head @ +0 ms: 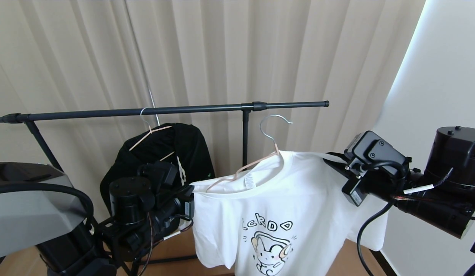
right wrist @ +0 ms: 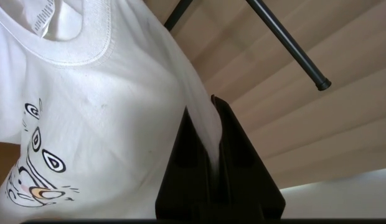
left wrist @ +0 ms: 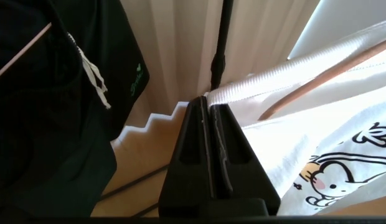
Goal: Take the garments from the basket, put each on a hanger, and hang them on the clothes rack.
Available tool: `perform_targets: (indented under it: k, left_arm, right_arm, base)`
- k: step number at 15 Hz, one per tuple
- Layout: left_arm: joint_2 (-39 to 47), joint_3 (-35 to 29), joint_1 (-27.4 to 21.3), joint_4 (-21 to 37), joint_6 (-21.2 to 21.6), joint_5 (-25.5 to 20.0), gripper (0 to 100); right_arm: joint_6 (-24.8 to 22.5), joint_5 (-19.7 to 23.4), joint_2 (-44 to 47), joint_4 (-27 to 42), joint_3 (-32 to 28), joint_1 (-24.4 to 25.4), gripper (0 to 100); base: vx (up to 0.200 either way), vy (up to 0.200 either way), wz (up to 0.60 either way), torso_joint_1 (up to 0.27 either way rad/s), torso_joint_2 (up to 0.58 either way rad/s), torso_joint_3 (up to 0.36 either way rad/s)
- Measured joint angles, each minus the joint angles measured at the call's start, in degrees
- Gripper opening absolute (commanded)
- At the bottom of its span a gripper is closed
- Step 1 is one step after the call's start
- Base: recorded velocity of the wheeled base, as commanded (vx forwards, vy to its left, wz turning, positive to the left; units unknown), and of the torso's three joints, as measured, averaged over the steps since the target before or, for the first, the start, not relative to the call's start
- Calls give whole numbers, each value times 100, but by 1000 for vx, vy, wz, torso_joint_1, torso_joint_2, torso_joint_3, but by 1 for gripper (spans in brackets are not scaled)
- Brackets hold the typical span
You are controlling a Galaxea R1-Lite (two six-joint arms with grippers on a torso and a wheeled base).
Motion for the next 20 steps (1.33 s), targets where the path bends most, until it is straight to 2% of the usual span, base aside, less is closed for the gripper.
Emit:
perform_targets:
  k: [2,3,8,11,14,16,18,20]
  left_arm:
    - [-190,9,-26,148,130,-2,0]
    - [-308,-5,-48,408,278,-2,0]
    - [-840,-956,-384,2512,629,74,0]
    - [-956,-1582,-642,3330,818,238,0]
    - [-995,-2003,-791,3777,1051,293,0]
    - [-1012,-2337,-924,4257,1084,512,0]
    - [-1025,-2497,-987,4374,1083,608,0]
    - [-1033,-2521,-1009,4376,1067,720,0]
  right_arm:
    - [-12,-9,-28,-2,17,2,0]
    - [-16,-17,-33,0,24,7,0]
    - [-21,-52,88,0,39,38,0]
    - [-21,-61,168,0,5,44,0]
    - [-12,-48,215,-2,-48,44,0]
    - [11,-52,333,-308,-100,44,0]
    - [33,-66,502,-903,-124,44,0]
    - [201,-102,662,-1100,-151,39,0]
  base:
    - [0,0,0,0,0,0]
    - [0,0,0,0,0,0]
    - [0,0,0,0,0,0]
    - [0,0,0,0,0,0]
    - [0,0,0,0,0,0]
    - [0,0,0,0,0,0]
    - [0,0,0,0,0,0]
    - [0,0,0,0,0,0]
